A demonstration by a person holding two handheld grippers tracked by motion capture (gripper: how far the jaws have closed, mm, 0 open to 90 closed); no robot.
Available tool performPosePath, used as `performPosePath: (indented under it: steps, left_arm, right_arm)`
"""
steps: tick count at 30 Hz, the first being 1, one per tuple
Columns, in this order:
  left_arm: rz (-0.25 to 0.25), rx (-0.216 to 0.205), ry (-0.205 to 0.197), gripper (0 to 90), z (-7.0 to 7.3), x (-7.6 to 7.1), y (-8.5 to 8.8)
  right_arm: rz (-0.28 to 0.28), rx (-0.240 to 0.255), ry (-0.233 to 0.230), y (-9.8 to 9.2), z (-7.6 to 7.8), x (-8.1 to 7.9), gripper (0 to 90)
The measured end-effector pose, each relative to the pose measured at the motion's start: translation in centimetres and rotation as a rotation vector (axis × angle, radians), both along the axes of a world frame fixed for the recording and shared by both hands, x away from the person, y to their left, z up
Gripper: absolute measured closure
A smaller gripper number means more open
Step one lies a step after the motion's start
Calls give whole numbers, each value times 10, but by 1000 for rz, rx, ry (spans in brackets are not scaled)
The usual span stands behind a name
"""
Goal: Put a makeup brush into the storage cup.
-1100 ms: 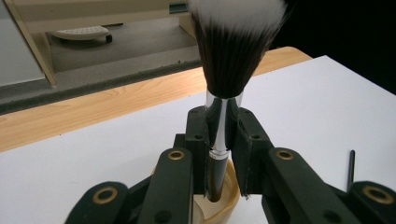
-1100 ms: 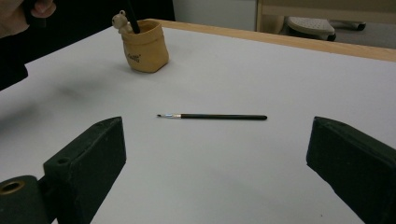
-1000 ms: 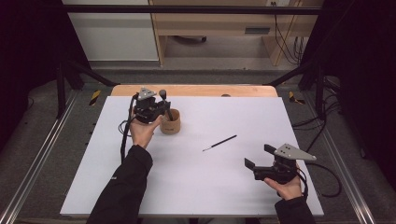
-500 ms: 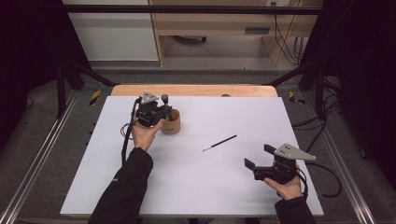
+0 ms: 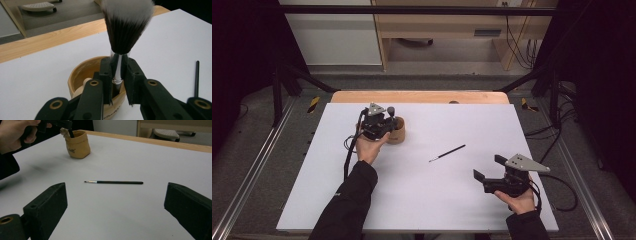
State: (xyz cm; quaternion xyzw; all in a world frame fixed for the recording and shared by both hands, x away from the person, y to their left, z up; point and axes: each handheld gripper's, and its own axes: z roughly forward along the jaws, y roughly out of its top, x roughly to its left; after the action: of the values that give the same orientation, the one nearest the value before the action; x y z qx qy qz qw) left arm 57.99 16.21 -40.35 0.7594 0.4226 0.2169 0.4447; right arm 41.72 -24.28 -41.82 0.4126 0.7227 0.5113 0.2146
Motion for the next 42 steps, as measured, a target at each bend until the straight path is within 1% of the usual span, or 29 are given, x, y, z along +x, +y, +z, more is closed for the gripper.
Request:
performPosePath:
  steps: [7,10,12,15,17,20,24,25,29,33,36,37,39,42]
  left_arm:
    - [-5,11,10,765,-6,-1,-2]
    - [-13,23,11,762,-7,-2,-3]
    - [-18,18,7,756,-7,-3,-3]
    - [-29,6,-1,718,-6,-7,-3]
    - [-34,10,-3,694,-5,-10,-2]
    - [-30,6,-3,614,-4,-14,2]
    - [-33,-6,-15,491,-1,-22,7]
    - [-33,-4,-24,461,1,-24,8]
    - [-30,-35,-48,364,5,-33,14]
    - [-34,-48,-66,316,11,-40,20]
    - [-44,-76,-80,293,15,-46,24]
    - [-51,-83,-76,284,17,-48,25]
    - [-61,-91,-75,258,19,-52,27]
    - [-71,-94,-93,244,21,-59,30]
  right_arm:
    - [1,1,1,1,0,0,52]
    - [1,2,0,1,0,0,52]
    - [3,0,-1,1,0,0,52]
    - [1,0,0,1,0,0,52]
    - [1,1,-1,1,0,0,52]
    - [2,1,-1,1,0,0,52]
    - [2,0,-2,1,0,0,51]
    - [2,1,-1,1,0,0,52]
    - [2,1,-2,1,1,-1,52]
    - [4,-1,-4,1,1,-1,51]
    - [4,1,-4,1,1,-1,51]
    - [4,1,-4,1,1,-1,51]
    - [3,-1,-5,1,1,-1,51]
    - [3,-3,-7,1,1,-1,50]
